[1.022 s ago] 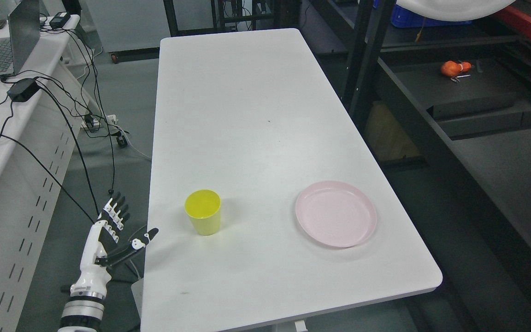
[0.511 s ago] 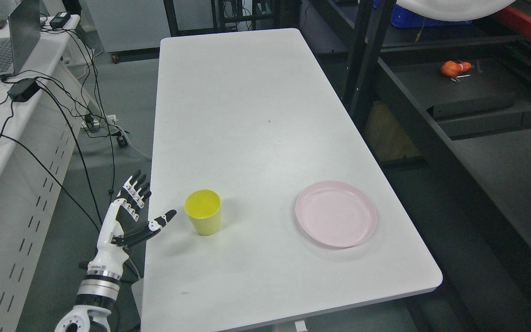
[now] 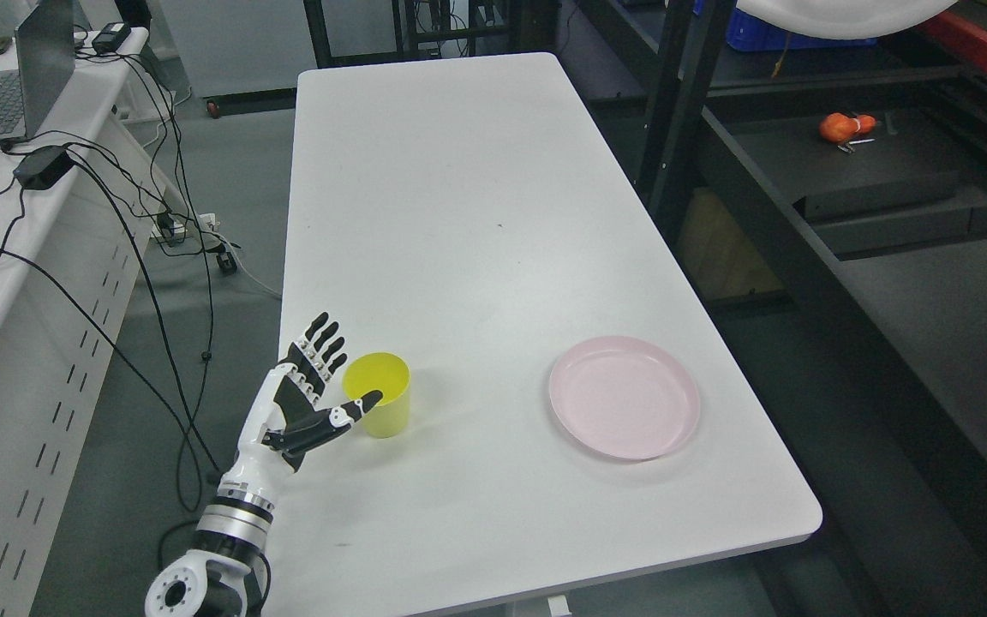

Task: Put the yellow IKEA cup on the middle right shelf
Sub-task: 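Close the left hand fingers around the yellow cup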

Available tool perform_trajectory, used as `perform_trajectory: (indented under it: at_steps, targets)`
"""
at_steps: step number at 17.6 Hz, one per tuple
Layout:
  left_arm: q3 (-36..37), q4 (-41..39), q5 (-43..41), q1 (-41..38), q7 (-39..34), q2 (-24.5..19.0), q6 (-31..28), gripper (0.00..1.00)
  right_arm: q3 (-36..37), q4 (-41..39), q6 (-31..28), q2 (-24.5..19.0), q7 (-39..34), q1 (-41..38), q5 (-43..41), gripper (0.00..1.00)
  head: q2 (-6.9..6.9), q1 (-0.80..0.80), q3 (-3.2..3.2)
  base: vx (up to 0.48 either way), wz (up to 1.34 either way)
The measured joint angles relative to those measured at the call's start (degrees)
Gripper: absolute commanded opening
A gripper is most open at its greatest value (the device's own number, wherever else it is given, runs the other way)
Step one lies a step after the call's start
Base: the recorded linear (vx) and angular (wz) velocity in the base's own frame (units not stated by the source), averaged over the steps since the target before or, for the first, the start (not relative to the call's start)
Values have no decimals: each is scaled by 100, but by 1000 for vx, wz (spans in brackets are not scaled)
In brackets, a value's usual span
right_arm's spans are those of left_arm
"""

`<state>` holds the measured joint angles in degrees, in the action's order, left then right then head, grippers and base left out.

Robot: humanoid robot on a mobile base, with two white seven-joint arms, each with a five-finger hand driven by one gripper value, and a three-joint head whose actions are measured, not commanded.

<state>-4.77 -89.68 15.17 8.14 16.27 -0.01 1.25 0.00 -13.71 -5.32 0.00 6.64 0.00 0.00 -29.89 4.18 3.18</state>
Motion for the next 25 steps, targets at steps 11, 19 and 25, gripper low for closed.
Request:
perform_trajectory:
  at_steps: [11, 19, 25]
  targets:
    - [211, 847, 139, 322, 92, 0, -20, 99, 0, 0, 0, 0, 0, 0, 0, 99, 0, 0, 0, 0, 0]
    - [273, 1390, -145, 644, 180, 0, 15, 98, 0, 0, 0, 0, 0, 0, 0, 99, 0, 0, 0, 0, 0]
    - [369, 1595, -264, 719, 196, 0, 103, 54, 0, -1, 0, 0, -1, 0, 0, 99, 0, 0, 0, 0, 0]
